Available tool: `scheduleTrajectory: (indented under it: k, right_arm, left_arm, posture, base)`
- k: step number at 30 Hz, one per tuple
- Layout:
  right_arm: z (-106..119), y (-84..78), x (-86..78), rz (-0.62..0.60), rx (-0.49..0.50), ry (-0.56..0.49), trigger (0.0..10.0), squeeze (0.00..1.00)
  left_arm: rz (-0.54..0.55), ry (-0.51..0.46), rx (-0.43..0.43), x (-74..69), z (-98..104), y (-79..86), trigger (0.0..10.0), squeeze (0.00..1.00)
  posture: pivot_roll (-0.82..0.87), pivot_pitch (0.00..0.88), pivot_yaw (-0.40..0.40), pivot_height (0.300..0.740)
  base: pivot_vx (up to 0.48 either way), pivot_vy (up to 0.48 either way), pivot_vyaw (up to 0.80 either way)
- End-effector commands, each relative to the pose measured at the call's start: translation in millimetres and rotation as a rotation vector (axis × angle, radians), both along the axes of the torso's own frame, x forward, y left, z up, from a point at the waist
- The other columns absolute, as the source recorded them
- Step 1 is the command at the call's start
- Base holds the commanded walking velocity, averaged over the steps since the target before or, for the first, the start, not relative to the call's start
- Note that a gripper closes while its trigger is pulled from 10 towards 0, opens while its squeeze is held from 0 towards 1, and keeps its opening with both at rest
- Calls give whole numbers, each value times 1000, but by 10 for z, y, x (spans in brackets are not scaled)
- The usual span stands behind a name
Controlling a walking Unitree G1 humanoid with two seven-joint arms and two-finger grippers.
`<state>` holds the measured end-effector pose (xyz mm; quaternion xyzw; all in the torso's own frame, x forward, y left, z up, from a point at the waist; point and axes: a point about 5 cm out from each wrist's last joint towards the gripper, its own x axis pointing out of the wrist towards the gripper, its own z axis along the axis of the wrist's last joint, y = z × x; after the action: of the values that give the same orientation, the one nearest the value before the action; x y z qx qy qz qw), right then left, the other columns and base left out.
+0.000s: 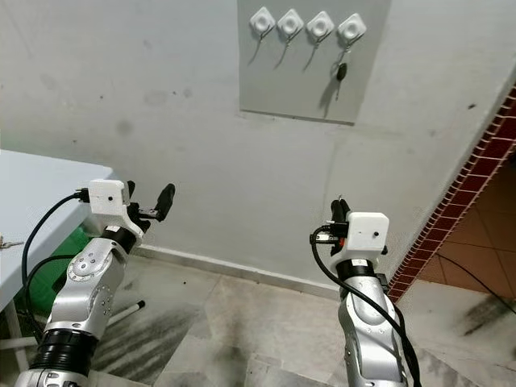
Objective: Hang keys on a hook
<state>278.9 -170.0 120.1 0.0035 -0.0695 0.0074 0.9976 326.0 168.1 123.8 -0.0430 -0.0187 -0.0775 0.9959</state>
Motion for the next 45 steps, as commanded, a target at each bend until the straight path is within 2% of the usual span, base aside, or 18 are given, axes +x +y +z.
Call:
scheduleTrajectory:
  k: [1,36,42,45]
  right_arm:
    - [40,-5,15,2,-2,-8,10000,0]
    - [29,13,13,12,8,15,10000,0]
    - [15,10,13,9,9,27,10000,0]
    - [-7,-4,24,-15,21,60,10000,0]
  left_arm:
    - [-5,-3,9,13,34,-2,10000,0]
    - [1,6,14,-9,17,13,10000,0]
    - [4,-2,10,-11,27,11,10000,0]
    - [-18,-43,-3,-19,81,-24,10000,0]
  posture:
    - [-44,0,15,740]
    - [-40,0,8,740]
    - [-40,0,7,740]
    - [-41,0,7,740]
  base:
    - [337,0,0]
    - [340,0,0]
    - [311,0,0]
    - [0,0,0]
